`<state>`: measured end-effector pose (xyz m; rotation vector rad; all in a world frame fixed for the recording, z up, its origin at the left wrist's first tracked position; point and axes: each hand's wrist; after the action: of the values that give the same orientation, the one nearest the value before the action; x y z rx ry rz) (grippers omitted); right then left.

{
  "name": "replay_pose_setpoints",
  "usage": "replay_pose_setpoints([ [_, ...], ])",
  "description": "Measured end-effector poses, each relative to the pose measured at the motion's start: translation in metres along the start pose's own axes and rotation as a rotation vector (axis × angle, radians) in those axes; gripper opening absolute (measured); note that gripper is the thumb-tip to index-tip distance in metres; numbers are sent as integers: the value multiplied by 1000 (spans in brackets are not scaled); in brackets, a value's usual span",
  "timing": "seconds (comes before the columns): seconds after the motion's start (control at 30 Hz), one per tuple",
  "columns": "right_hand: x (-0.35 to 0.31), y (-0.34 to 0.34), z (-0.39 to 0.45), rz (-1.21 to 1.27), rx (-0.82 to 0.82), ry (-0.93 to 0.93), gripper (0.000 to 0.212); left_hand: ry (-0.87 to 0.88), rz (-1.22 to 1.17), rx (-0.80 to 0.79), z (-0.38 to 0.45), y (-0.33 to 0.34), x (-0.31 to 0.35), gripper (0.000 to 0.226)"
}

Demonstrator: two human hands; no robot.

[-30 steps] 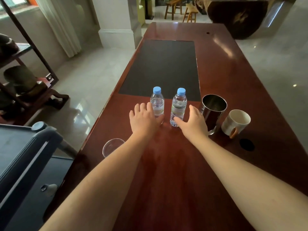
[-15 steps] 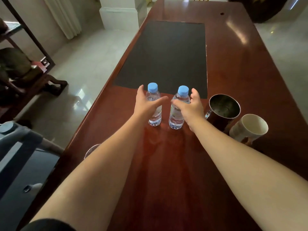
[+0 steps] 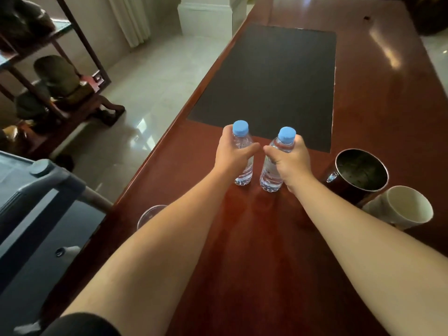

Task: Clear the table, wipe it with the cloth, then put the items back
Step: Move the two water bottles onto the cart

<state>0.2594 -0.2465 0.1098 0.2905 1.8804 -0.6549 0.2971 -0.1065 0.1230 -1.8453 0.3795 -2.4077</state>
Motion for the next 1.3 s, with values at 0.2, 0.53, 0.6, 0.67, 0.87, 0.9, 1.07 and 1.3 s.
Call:
replay_pose_setpoints([
  [0.2,-19,25,-19,-12,-50,-42,40,-29,-8,94,1,-66,20,54],
  [0.53,-70,127,-88,10,-337,-135,40,-96,7,380,-85,-230,51,52],
  [0.6,-73,147,-108,11,-409,-144,41,-127,26,423,-114,-255,48,51],
  [0.67,-76,166,-128,3,-484,-158,42,-153,36,470,-140,-276,43,50],
  [0.87,-77,207,-180,0,-649,-185,36,-201,57,586,-206,-311,22,50],
  [0.9,-77,212,-188,1,-668,-189,36,-203,78,593,-216,-313,17,49],
  [1.07,-68,236,-220,-36,-716,-183,39,-223,109,628,-248,-319,-3,46],
  [1.3,-44,260,-253,-116,-764,-190,38,-220,162,607,-268,-320,-21,47],
])
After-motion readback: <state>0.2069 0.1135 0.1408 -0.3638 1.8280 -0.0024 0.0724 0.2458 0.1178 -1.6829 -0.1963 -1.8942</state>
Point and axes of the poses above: each hand's wrist, its own z-axis towards the middle knuckle, its own y-axis out of the palm, x = y × z, and after that the axes turned 15 degrees about y, right-handed
